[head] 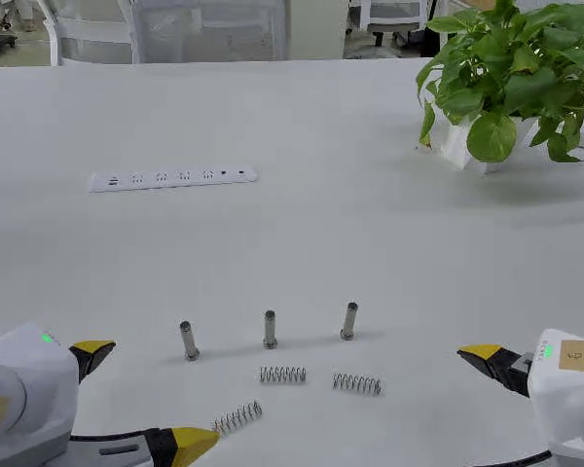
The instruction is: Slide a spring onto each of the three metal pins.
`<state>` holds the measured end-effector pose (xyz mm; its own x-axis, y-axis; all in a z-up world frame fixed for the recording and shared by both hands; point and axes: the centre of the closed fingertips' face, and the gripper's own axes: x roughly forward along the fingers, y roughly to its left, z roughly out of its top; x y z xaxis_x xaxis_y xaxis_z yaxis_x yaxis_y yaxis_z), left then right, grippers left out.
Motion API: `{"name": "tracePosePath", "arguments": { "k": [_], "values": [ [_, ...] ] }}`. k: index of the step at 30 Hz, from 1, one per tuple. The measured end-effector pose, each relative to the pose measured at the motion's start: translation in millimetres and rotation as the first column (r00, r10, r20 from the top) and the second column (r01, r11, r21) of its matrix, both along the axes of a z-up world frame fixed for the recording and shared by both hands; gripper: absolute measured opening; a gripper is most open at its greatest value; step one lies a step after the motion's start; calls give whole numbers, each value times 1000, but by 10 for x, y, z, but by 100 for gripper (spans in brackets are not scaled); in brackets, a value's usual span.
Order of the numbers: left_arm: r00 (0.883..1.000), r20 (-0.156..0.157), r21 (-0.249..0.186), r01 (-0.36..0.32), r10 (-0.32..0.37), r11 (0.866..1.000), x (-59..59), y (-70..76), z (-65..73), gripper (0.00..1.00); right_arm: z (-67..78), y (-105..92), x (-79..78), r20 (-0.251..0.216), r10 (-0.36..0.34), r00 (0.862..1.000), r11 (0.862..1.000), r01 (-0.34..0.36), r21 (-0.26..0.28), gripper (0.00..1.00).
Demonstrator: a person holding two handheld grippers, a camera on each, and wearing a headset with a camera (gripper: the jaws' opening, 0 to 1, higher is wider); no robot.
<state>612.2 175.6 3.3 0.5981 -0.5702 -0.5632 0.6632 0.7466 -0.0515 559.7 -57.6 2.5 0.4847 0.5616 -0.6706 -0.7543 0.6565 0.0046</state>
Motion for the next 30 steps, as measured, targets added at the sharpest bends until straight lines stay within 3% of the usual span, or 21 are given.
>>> {"name": "tracePosePath", "arguments": {
  "k": [10, 18, 30],
  "values": [
    [999, -23, -27, -25, 24, 999, -176, -14, -94, 90, -18, 27, 28, 1, 23, 1000, 1000, -23, -18, 99],
    [999, -39, -48, 6, -8, 999, -295, -111, -188, 83, -40, 31, -7, -6, 33, 999, 999, -33, -30, 99],
    [995, -77, 3, 61, -61, 998, -275, -261, -282, 58, -22, -29, 0, -6, 18, 1000, 999, -19, -37, 99]
  ]
}}
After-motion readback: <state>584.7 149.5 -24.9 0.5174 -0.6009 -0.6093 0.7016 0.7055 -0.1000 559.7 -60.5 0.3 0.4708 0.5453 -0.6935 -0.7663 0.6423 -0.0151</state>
